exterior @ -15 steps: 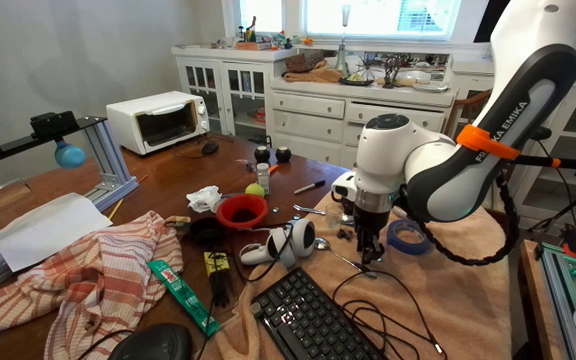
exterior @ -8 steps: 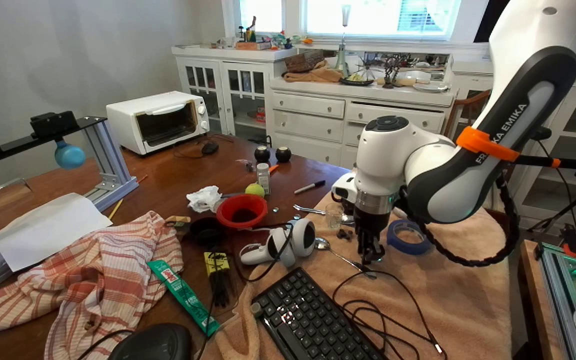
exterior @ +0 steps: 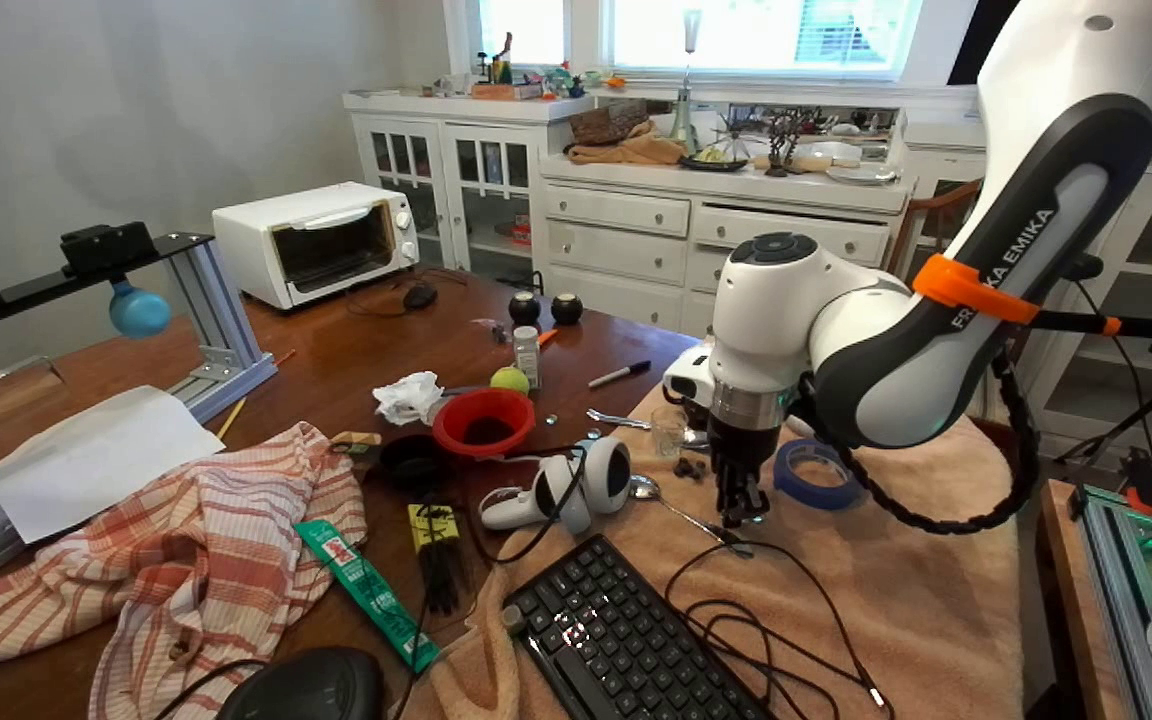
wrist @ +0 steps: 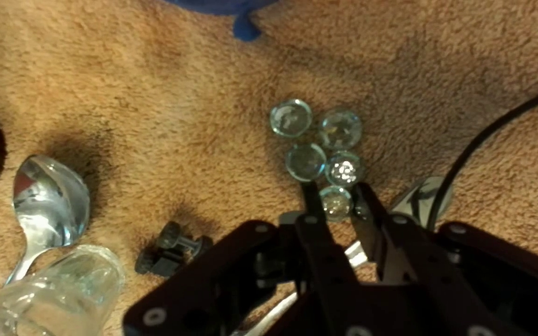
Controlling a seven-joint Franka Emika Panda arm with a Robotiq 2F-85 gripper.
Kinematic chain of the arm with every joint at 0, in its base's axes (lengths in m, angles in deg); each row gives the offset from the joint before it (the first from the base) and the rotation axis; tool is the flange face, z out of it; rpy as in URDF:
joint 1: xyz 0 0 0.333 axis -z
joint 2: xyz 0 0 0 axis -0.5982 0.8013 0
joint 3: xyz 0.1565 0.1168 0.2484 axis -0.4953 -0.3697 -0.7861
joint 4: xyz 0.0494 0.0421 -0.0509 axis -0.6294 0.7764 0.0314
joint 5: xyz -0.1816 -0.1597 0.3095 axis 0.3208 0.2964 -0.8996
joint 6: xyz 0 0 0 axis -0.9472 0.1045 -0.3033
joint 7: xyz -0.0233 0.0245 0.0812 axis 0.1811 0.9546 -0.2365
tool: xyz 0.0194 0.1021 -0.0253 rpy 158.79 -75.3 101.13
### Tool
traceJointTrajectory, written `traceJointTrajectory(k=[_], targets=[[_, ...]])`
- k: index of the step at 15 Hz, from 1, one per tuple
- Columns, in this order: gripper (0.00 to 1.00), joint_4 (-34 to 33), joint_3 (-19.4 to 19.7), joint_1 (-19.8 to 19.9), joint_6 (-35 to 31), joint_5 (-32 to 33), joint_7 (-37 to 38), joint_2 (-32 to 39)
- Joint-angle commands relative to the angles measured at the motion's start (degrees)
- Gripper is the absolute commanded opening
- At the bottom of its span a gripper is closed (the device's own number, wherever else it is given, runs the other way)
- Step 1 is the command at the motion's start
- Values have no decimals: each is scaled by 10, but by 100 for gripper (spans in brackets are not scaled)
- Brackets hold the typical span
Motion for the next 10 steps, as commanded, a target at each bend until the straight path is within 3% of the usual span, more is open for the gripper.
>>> traceJointTrajectory(k=[1,10], targets=[[6,-1,7,-6,-11,16,15,6],[6,-69,1,17,23,-37,32,-6]])
